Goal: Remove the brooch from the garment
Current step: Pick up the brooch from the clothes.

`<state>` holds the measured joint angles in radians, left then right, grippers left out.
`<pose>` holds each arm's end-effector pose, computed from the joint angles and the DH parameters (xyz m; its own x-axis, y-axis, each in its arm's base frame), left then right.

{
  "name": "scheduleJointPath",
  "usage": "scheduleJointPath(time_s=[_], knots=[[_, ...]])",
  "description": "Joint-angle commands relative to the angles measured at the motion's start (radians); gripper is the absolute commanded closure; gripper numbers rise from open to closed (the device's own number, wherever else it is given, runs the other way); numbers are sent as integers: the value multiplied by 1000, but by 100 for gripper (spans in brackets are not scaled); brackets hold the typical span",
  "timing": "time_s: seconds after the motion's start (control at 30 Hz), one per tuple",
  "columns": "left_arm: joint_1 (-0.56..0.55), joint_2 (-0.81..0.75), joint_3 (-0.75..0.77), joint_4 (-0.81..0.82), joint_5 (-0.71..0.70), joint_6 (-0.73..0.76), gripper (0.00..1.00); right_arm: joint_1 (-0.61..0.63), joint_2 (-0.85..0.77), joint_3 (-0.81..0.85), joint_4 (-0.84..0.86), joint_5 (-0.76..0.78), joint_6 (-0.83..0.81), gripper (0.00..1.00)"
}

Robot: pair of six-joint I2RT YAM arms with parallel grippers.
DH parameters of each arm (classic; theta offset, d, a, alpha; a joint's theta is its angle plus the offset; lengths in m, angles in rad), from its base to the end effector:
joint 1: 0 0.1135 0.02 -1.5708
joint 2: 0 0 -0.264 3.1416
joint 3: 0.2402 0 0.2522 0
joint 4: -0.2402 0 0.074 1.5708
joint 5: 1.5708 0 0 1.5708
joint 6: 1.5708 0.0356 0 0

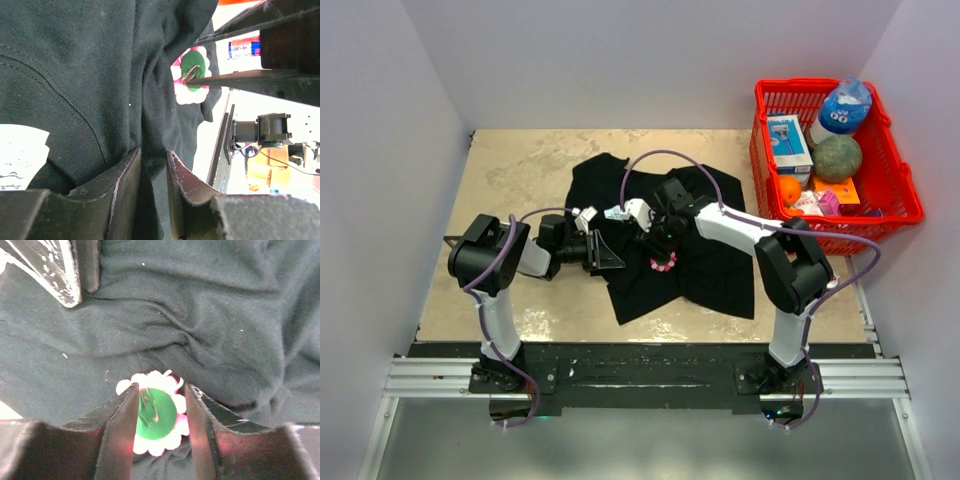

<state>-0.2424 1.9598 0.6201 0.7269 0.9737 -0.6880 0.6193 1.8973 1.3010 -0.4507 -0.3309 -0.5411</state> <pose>0.2954 -0.1034 0.0790 -0.9340 -0.1368 -0.3299 0.2570 0.3839 -0.8869 0.3149 0.2386 0.1824 -0.2535 -0.7789 -0.5736 -0.9472 0.3204 -0.0165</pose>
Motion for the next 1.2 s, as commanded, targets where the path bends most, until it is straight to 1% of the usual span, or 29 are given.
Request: scheduleJointPath(time_s=[0.0, 0.13, 0.27, 0.4, 0.57, 0.7, 0.8, 0.83, 0.9, 0.97, 1.0, 1.03, 1.1, 1.13, 1.17], knots=[[6, 53, -34, -129, -113, 74, 65, -6, -87, 52, -9, -3, 30, 53], [6, 48, -33, -129, -112, 74, 65, -15, -106, 81, -37, 0, 69, 53], [6, 48, -36, -126, -110, 77, 65, -32, -107, 144, -36, 6, 151, 53], [5, 47, -37, -121, -109, 76, 64, -32, -102, 165, -31, 6, 165, 53], [6, 33, -36, -119, -101, 85, 63, -33, -101, 136, -45, 35, 130, 53], [8, 7, -42, -49, -41, 55, 62, -39, -99, 142, -75, 67, 116, 50], [11, -16, -43, 6, 20, 51, 63, -44, -109, 138, -130, 32, 46, 54], [11, -34, -39, 2, 34, 54, 64, -44, -106, 145, -155, 21, 20, 55], [9, -51, -11, -24, 43, 80, 64, -46, -74, 171, -253, -22, -45, 59], [9, -79, 19, -130, 43, 123, 64, -46, -50, 207, -339, -48, -66, 62], [9, -90, 56, -182, 37, 190, 66, -46, -43, 207, -358, -66, -66, 62], [9, -110, 70, -276, 19, 221, 66, -47, -38, 196, -370, -75, -68, 64], [11, -124, 104, -342, 10, 290, 67, -52, -41, 176, -388, -105, -63, 64], [11, -134, 119, -415, 8, 318, 66, -52, -38, 173, -396, -112, -69, 62], [11, -139, 136, -450, 5, 343, 66, -52, -35, 173, -398, -109, -57, 61]])
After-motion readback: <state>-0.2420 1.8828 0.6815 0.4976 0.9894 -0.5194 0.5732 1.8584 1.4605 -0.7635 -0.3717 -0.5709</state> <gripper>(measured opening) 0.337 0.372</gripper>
